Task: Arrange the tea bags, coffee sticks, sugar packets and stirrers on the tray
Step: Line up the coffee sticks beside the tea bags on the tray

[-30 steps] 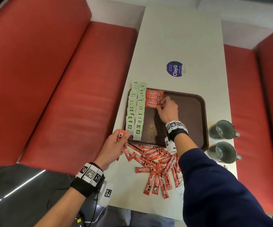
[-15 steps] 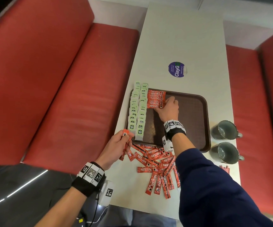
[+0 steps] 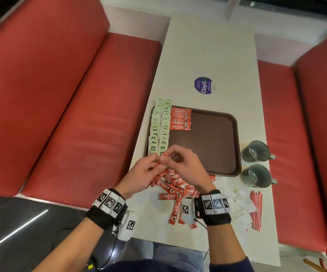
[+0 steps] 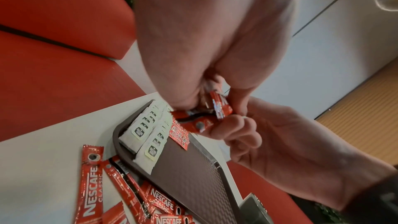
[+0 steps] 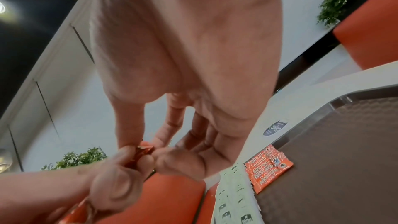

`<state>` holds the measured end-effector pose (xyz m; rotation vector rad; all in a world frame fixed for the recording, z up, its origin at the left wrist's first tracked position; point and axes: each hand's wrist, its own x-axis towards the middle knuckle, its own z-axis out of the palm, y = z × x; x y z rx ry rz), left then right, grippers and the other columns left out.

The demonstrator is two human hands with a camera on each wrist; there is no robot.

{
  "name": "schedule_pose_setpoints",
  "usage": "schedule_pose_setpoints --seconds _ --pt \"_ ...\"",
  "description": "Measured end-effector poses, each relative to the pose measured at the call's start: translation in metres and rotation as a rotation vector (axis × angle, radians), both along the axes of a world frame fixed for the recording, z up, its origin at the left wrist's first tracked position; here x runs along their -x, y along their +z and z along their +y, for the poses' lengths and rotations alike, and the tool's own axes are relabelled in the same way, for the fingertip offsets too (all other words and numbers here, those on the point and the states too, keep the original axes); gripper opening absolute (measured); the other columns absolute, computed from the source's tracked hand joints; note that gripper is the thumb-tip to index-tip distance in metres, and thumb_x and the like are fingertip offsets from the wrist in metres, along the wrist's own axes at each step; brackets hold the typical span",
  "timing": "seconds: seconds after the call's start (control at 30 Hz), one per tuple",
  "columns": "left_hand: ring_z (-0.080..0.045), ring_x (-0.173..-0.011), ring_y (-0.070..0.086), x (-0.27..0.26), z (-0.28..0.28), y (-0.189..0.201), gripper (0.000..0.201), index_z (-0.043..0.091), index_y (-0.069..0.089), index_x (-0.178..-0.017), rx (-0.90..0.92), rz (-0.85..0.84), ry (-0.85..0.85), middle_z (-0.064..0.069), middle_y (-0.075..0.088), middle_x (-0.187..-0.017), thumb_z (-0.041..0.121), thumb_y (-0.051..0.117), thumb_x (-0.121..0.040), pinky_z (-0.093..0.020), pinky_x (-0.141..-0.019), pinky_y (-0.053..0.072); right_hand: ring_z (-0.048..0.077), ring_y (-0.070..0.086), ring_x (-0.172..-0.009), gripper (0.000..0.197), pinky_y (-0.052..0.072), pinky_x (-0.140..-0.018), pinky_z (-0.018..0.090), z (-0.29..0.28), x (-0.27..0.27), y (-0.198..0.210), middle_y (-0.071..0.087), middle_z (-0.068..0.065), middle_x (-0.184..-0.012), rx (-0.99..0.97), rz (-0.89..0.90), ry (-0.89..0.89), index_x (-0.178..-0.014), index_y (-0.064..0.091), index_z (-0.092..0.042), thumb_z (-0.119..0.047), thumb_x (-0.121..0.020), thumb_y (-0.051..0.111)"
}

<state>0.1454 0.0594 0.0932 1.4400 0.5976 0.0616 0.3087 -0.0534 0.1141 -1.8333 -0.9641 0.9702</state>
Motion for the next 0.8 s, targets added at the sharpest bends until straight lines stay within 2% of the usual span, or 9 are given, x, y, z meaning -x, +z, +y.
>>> schedule_pose_setpoints --seconds 0.13,0.3,0.43,0.5,0.57,0.6,0.7,0.73,0.8 --pt "-0.022 -0.061 0.054 0.007 -0.006 0.005 0.021 0.010 0.067 -0.118 -0.067 -0.003 -0.041 -0.013 0.079 -0.090 0.029 0.060 -0.112 -0.026 -0.054 0.044 0.015 0.067 -0.082 0.012 0.054 -0.081 0.042 -0.015 0.006 -0.001 0.075 0.003 -0.087 -0.049 0.125 -0.085 -0.095 0.076 -0.022 -0.031 -0.103 0.078" --pt "-0.019 -0.064 0.054 0.013 -0.011 0.020 0.020 0.016 0.072 -0.103 -0.175 -0.035 -0.058 -0.008 0.078 -0.084 0.032 0.063 -0.110 -0.026 -0.059 0.043 0.016 0.062 -0.080 0.011 0.049 -0.076 0.035 -0.030 0.009 0.009 0.075 0.011 -0.089 -0.050 0.247 -0.103 -0.097 0.080 -0.019 -0.026 -0.104 0.075" --pt "0.000 -0.063 0.060 0.014 -0.008 0.032 0.025 0.012 0.075 -0.097 -0.290 -0.041 -0.007 -0.004 0.077 -0.078 0.031 0.064 -0.109 -0.012 -0.063 0.043 0.017 0.058 -0.077 0.013 0.047 -0.077 0.035 -0.036 0.005 0.012 0.069 0.006 -0.081 -0.100 0.283 -0.200 -0.094 0.081 -0.017 -0.026 -0.103 0.077" --pt "-0.004 -0.074 0.069 0.013 -0.004 0.037 0.027 0.014 0.076 -0.096 -0.347 -0.054 -0.001 -0.001 0.077 -0.077 0.034 0.064 -0.108 -0.018 -0.074 0.050 0.017 0.056 -0.076 0.016 0.046 -0.077 0.036 -0.038 0.002 0.013 0.066 0.005 -0.078 -0.130 0.292 -0.240 -0.094 0.080 -0.015 -0.027 -0.102 0.077" --pt "-0.014 -0.088 0.075 0.012 0.000 0.038 0.027 0.017 0.077 -0.096 -0.355 -0.060 0.009 0.000 0.077 -0.078 0.038 0.064 -0.107 -0.032 -0.087 0.059 0.019 0.055 -0.076 0.017 0.047 -0.077 0.037 -0.039 0.002 0.015 0.064 0.009 -0.078 -0.151 0.286 -0.252 -0.094 0.079 -0.013 -0.027 -0.103 0.077" --pt "-0.017 -0.090 0.076 0.012 0.001 0.038 0.026 0.017 0.078 -0.096 -0.350 -0.065 0.028 0.000 0.077 -0.078 0.038 0.066 -0.106 -0.036 -0.088 0.060 0.020 0.056 -0.077 0.018 0.048 -0.078 0.038 -0.039 0.002 0.017 0.065 0.013 -0.080 -0.163 0.283 -0.262 -0.094 0.079 -0.013 -0.027 -0.103 0.077" --pt "-0.021 -0.091 0.077 0.009 0.002 0.037 0.024 0.016 0.077 -0.093 -0.331 -0.073 0.092 -0.003 0.078 -0.080 0.035 0.069 -0.105 -0.040 -0.085 0.064 0.021 0.060 -0.082 0.017 0.051 -0.082 0.043 -0.039 0.000 0.020 0.068 0.015 -0.086 -0.178 0.282 -0.290 -0.094 0.079 -0.013 -0.028 -0.101 0.078" --pt "-0.020 -0.092 0.078 0.008 0.002 0.036 0.024 0.016 0.077 -0.093 -0.320 -0.072 0.109 -0.004 0.078 -0.080 0.035 0.069 -0.104 -0.036 -0.082 0.063 0.021 0.061 -0.083 0.016 0.052 -0.083 0.044 -0.040 -0.001 0.019 0.069 0.013 -0.086 -0.180 0.281 -0.292 -0.095 0.080 -0.013 -0.028 -0.101 0.078" --pt "-0.014 -0.084 0.077 0.007 0.001 0.035 0.023 0.014 0.077 -0.094 -0.272 -0.076 0.169 -0.006 0.079 -0.080 0.033 0.071 -0.103 -0.020 -0.070 0.056 0.022 0.062 -0.083 0.015 0.053 -0.084 0.046 -0.042 -0.003 0.017 0.070 0.016 -0.089 -0.186 0.283 -0.305 -0.097 0.080 -0.014 -0.028 -0.101 0.078"
